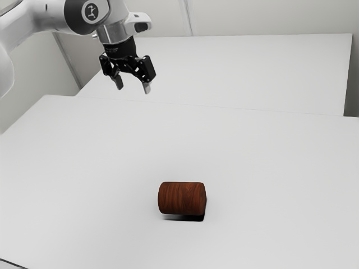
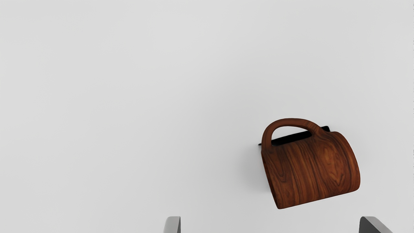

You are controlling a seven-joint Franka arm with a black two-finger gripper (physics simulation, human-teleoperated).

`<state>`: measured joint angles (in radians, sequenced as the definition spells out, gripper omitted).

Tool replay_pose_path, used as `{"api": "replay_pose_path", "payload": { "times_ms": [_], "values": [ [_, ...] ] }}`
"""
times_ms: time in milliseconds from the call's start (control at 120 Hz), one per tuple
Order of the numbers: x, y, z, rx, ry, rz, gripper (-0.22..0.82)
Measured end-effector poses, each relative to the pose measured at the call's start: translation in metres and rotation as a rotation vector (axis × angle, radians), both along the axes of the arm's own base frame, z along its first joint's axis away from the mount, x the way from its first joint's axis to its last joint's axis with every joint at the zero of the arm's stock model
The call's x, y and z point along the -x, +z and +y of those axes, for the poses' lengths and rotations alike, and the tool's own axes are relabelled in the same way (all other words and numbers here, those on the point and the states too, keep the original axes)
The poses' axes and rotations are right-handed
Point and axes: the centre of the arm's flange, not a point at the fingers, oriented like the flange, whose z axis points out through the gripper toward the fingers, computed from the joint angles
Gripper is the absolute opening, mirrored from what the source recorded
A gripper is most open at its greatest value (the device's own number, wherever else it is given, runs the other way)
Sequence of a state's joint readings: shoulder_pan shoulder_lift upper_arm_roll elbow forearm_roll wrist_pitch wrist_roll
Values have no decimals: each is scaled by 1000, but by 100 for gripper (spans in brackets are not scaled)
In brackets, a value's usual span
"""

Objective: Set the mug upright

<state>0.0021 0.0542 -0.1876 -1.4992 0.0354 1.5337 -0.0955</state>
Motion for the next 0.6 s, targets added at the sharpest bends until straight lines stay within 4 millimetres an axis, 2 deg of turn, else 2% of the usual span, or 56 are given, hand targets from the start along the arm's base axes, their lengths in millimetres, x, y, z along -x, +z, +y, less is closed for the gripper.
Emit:
{"api": "replay_pose_path", "payload": {
  "times_ms": [250,492,600],
  "values": [
    [8,-2,-3,-2,-7,8,60],
    [32,-22,-2,21,3,51,60],
    [35,-33,8,49,27,74,60]
  ]
}}
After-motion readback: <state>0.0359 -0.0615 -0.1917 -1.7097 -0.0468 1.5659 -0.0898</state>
